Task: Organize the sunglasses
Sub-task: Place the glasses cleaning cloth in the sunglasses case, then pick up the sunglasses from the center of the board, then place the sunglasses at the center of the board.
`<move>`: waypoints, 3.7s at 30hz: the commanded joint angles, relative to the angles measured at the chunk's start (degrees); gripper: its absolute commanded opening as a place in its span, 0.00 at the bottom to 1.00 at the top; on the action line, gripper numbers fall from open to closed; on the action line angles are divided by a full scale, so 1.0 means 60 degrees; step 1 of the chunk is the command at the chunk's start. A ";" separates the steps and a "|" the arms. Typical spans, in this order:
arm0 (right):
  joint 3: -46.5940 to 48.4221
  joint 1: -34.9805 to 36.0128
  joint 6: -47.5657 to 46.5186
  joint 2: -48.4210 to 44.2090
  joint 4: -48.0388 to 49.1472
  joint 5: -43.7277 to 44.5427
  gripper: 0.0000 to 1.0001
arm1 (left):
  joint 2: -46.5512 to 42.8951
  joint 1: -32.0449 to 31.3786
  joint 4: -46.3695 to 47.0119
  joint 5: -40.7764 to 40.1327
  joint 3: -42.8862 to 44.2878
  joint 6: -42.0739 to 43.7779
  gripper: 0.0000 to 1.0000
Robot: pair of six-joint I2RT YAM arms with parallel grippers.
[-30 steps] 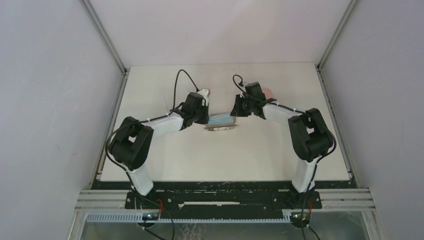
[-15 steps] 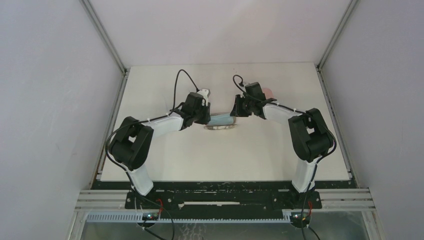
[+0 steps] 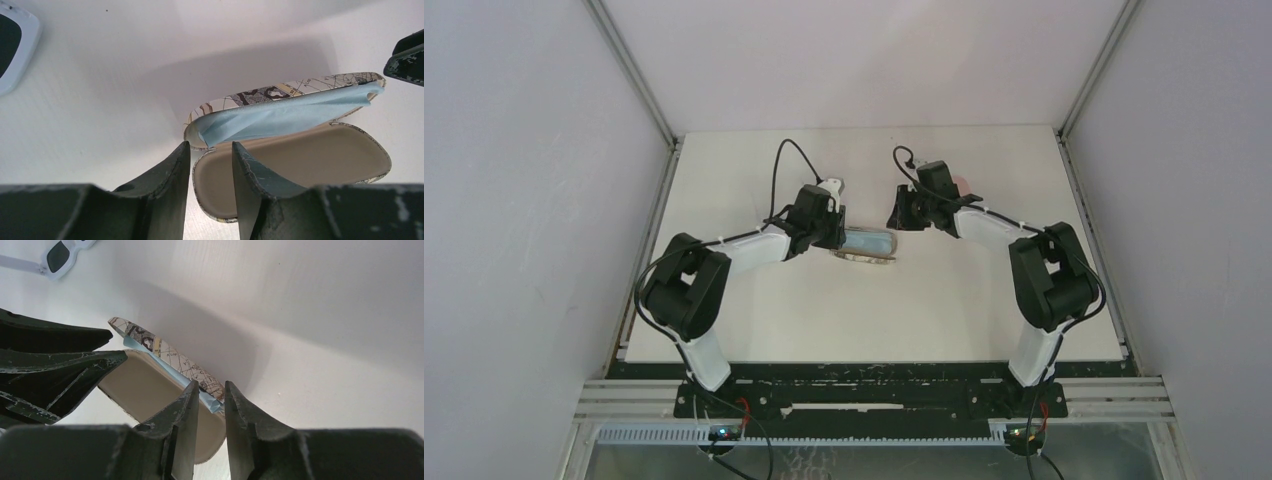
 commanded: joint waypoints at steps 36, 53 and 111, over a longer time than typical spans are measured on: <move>-0.3128 -0.0079 0.0199 -0.4396 0.0486 0.0681 0.31 | -0.2405 0.1638 -0.1681 -0.6919 -0.0627 -0.2435 0.67; -0.3293 -0.0089 0.0173 -0.4540 0.0462 0.0715 0.32 | -0.0350 0.2449 -0.1183 -0.6218 0.0914 -0.2236 0.60; -0.5361 -0.0037 0.1480 -1.0378 -0.2350 0.1876 0.32 | -0.7192 0.0094 -0.5806 -0.1078 -0.3325 -0.6843 0.00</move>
